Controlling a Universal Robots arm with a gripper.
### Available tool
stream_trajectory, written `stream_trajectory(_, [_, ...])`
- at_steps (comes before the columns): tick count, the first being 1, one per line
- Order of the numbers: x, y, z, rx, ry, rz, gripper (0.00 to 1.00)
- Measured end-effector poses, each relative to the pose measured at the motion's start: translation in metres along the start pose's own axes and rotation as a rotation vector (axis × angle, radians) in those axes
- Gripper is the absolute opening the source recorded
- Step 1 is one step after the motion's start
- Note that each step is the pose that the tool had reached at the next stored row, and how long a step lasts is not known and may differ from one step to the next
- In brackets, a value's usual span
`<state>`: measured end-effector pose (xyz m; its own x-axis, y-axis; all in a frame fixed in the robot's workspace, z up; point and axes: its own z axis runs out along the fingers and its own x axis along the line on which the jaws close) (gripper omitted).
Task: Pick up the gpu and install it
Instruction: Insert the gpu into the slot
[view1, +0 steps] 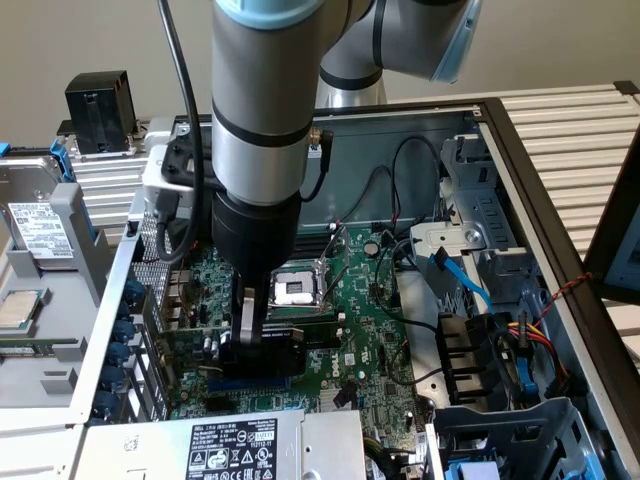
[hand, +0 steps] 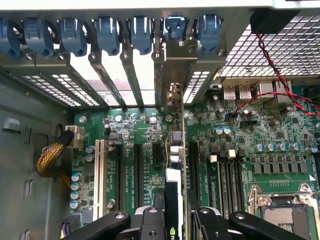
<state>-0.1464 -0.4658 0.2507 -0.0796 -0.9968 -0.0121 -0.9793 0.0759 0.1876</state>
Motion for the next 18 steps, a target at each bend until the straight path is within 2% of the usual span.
stream_trajectory(18, [-0.0006,0.0005,0.0004,0.0001,0.0032,-0.011,0.27])
